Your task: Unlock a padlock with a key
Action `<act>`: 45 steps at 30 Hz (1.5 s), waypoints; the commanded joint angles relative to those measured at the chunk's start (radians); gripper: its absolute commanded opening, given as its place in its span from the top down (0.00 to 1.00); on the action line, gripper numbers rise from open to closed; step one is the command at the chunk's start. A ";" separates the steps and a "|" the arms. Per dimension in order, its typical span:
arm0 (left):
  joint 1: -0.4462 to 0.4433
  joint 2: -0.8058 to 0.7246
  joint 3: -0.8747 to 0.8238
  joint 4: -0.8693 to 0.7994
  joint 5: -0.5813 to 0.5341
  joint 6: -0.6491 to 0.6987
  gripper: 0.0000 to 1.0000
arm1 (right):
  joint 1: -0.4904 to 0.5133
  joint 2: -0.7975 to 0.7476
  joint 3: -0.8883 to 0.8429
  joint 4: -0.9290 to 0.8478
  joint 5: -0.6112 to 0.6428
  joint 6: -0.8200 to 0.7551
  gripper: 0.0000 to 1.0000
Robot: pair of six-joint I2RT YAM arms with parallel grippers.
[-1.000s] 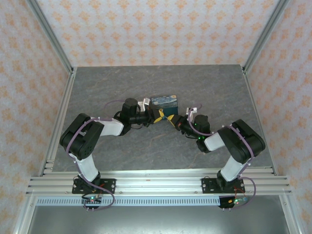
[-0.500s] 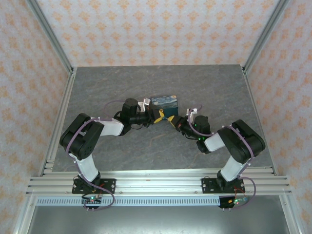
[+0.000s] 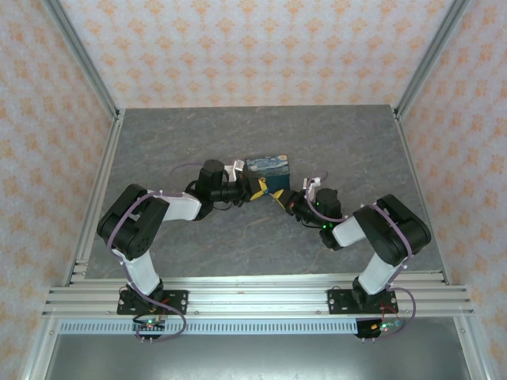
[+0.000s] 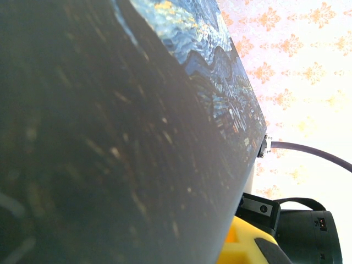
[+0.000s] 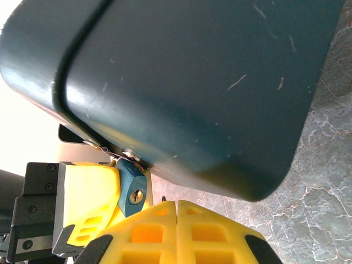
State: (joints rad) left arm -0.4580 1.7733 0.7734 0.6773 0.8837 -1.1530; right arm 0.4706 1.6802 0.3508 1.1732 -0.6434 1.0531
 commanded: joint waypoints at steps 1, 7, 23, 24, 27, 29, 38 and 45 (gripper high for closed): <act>-0.006 -0.029 0.032 0.028 0.031 0.013 1.00 | 0.007 -0.021 0.020 0.010 0.012 -0.014 1.00; -0.006 -0.024 0.028 0.031 0.031 0.015 1.00 | 0.007 -0.042 0.036 -0.012 0.008 -0.015 1.00; -0.008 -0.021 0.025 0.022 0.029 0.025 1.00 | 0.007 -0.078 0.054 -0.051 0.008 -0.020 1.00; -0.008 -0.019 0.025 0.022 0.029 0.024 1.00 | 0.006 -0.084 0.054 -0.066 0.010 -0.027 1.00; -0.008 -0.015 0.025 0.022 0.028 0.027 1.00 | -0.004 -0.103 0.048 -0.103 0.014 -0.043 1.00; -0.008 -0.014 0.024 0.024 0.027 0.026 1.00 | -0.011 -0.113 0.042 -0.113 0.014 -0.048 1.00; -0.008 -0.014 0.027 0.026 0.026 0.022 1.00 | -0.018 -0.110 0.053 -0.110 0.002 -0.039 1.00; -0.008 -0.009 0.024 0.058 0.023 -0.014 1.00 | -0.012 -0.072 0.054 -0.082 -0.004 -0.031 1.00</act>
State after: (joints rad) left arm -0.4580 1.7733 0.7734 0.6781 0.8837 -1.1530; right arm 0.4572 1.5906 0.3874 1.0439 -0.6403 1.0309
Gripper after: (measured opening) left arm 0.090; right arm 0.045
